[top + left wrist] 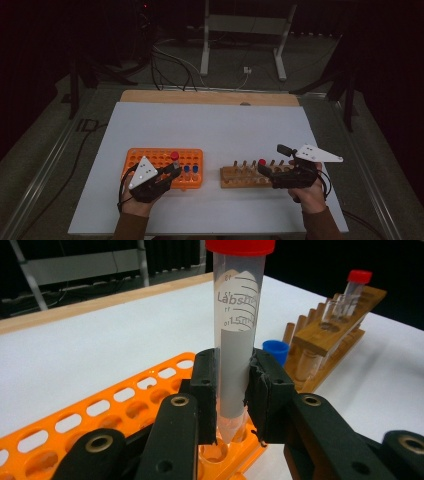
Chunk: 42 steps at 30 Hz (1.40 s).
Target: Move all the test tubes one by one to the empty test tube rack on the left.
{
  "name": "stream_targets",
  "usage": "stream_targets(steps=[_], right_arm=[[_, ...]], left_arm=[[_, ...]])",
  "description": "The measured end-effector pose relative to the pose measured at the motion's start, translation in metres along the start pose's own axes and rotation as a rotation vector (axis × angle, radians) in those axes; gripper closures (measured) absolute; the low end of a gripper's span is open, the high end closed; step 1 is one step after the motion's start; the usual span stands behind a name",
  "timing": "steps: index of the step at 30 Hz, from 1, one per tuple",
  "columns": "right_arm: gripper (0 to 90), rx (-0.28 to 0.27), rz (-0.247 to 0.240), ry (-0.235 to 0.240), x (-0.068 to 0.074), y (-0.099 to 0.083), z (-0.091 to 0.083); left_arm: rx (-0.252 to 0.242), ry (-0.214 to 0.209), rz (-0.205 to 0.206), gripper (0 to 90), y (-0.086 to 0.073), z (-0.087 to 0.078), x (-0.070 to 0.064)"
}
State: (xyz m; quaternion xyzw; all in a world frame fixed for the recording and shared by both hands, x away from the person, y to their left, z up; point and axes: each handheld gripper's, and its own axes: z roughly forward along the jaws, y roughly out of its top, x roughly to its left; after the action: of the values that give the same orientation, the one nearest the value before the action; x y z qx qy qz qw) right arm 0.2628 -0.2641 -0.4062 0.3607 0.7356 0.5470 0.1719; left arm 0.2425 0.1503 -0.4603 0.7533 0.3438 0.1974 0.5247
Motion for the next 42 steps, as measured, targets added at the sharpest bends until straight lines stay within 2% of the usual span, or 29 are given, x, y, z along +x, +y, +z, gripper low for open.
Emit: stream_targets(steps=[5, 12, 17, 26, 35, 37, 42], right_arm=[[0.0, 0.002, -0.002, 0.003, 0.001, 0.0, 0.001], [0.0, 0.007, -0.005, 0.006, 0.001, -0.001, 0.002], [0.0, 0.009, -0.007, 0.011, 0.002, -0.001, 0.002], [0.0, 0.011, -0.006, 0.014, 0.002, -0.002, 0.002], [0.0, 0.014, -0.009, 0.017, 0.002, -0.003, 0.003], [0.0, 0.015, -0.009, 0.017, 0.002, -0.003, 0.002], [0.0, 0.013, -0.009, 0.018, 0.001, -0.003, 0.002]], left_arm=[[0.028, -0.006, -0.008, 75.5, -0.006, 0.007, 0.002], [0.105, -0.002, 0.023, 75.4, -0.013, 0.016, 0.002], [0.144, -0.001, 0.022, 75.4, -0.017, 0.017, 0.004], [0.231, 0.018, 0.056, 75.7, -0.022, 0.026, 0.001], [0.238, 0.02, 0.047, 73.4, -0.021, 0.026, 0.002], [0.223, 0.017, 0.042, 67.9, -0.021, 0.024, 0.003], [0.158, 0.006, 0.03, 64.3, -0.016, 0.016, 0.005]])
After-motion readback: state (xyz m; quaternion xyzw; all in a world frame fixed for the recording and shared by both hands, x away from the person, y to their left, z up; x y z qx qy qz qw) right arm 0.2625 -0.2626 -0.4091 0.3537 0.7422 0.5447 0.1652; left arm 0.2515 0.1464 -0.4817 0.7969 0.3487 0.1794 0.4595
